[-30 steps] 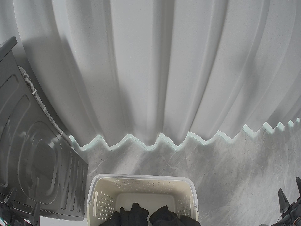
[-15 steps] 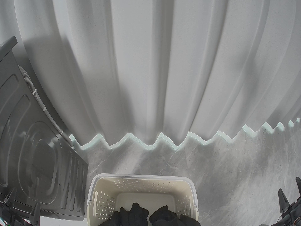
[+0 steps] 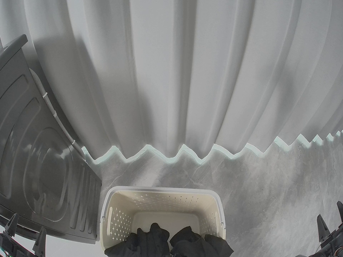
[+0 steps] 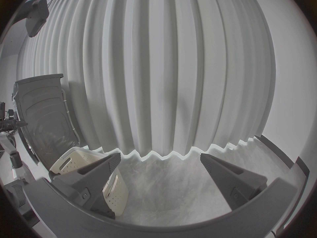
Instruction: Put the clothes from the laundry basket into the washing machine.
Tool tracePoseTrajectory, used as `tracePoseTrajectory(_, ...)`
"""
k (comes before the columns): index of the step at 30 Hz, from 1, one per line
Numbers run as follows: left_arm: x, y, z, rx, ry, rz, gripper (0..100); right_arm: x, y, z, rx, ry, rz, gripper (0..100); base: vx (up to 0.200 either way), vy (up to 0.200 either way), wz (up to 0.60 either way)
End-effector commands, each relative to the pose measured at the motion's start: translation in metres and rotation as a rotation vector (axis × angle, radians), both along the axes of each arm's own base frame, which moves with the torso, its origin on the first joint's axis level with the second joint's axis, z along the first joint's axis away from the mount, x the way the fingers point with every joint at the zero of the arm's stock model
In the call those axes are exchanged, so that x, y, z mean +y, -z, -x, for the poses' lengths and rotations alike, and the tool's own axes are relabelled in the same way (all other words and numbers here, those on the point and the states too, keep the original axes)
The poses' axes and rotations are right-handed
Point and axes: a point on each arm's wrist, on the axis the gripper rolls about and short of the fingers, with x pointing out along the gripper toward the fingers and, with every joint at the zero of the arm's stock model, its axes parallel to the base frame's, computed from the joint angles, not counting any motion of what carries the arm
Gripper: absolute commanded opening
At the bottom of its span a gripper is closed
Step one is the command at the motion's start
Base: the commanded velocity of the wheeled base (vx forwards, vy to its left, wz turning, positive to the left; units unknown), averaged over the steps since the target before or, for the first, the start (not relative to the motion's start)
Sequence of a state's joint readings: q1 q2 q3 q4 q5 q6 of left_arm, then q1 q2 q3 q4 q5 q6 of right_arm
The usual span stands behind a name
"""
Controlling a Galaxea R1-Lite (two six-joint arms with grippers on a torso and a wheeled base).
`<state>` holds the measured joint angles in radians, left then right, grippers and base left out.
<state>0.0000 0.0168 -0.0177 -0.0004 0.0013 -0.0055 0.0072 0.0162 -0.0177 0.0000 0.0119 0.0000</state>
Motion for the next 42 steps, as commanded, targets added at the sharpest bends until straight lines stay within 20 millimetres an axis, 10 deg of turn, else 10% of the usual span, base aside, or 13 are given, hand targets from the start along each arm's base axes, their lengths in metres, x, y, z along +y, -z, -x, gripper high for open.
tracePoseTrajectory(1,0.0,0.0051,-0.0001,0.001,0.0,0.001,100,0.0,0.0053,-0.0001,0.001,-0.001,0.0,100,-0.2,0.0,0.0)
tracePoseTrajectory(42,0.0,0.0053,-0.0001,0.003,0.0,0.001,100,0.0,0.0053,-0.0001,0.001,-0.001,0.0,100,-0.2,0.0,0.0)
